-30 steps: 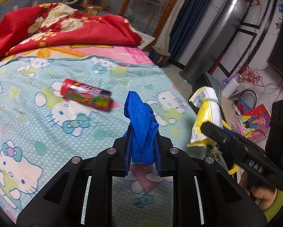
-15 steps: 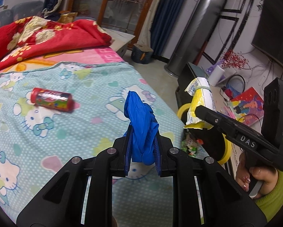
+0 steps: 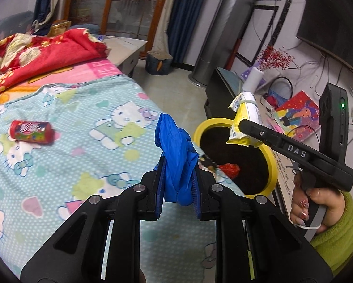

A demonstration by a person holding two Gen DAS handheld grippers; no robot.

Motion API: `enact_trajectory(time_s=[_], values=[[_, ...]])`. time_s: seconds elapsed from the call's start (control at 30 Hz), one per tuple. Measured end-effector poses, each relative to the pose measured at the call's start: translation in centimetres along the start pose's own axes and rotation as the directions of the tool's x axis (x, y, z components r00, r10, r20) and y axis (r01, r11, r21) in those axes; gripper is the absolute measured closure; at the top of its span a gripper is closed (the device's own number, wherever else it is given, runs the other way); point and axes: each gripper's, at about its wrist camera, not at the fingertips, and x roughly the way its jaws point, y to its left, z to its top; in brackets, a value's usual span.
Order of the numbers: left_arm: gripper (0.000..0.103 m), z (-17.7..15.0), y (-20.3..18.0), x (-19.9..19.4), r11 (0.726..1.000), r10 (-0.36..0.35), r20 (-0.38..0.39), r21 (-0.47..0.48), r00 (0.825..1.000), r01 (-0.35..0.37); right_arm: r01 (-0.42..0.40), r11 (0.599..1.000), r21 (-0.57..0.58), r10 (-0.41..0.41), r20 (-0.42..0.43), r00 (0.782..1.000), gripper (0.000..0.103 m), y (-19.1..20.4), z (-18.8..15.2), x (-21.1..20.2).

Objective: Collect trash
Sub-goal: 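Carry the blue glove and yellow-white snack bag over the yellow bin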

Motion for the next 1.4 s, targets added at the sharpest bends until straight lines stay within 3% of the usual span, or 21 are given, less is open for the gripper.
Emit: enact_trajectory(time_s=[0.83,1.4], values=[[0.089,0.1,-9.0,5.8,0.976,-0.084,-0.108,0.189,0.991,0.104,0.129,0.983,0.128,-0.128,-0.02,0.992,0.061,-9.3,-0.2,-2.0],[0.088,-1.4,-13.5,11.6,0.942,-0.043,-0.194,0.318,0.98,0.105,0.153,0.969,0.193,-0.144,-0.06,0.988,0.059,-13.7,-0.3,-1.9]])
